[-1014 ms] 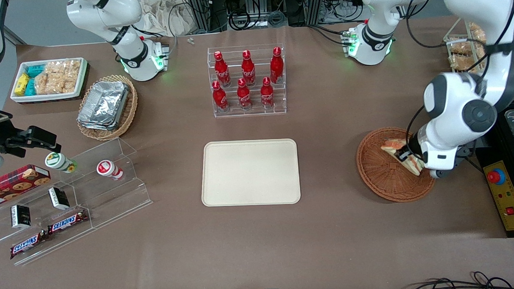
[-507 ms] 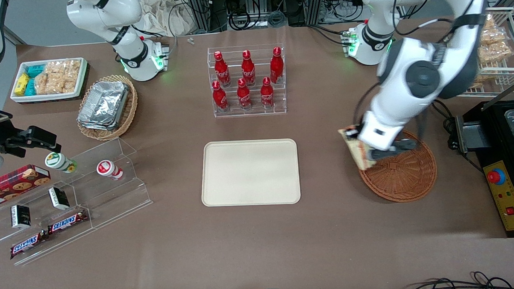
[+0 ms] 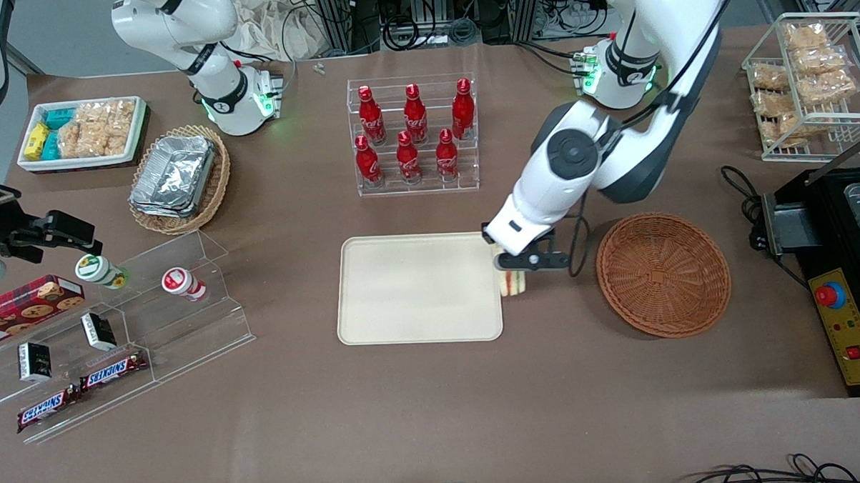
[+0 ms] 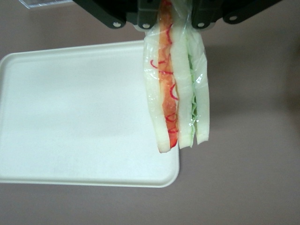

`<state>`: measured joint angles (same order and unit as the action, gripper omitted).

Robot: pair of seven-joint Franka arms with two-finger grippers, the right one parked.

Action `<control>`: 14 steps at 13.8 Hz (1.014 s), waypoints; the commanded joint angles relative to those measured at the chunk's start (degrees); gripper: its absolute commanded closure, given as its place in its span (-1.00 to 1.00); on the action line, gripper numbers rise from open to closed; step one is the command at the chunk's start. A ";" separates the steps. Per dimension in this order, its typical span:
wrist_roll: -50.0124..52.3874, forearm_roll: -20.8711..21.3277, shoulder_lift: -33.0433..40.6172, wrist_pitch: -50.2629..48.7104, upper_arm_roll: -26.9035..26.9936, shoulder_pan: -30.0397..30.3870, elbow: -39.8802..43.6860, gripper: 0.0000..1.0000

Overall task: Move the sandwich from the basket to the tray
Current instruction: 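Carry the sandwich over the cream tray and lower it down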

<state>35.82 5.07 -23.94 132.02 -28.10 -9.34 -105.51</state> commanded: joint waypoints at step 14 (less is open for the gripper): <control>6.97 10.22 -8.78 6.52 0.50 -1.64 7.07 -1.00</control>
<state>38.91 14.59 -37.57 141.77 -27.97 -10.72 -98.58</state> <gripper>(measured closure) 0.101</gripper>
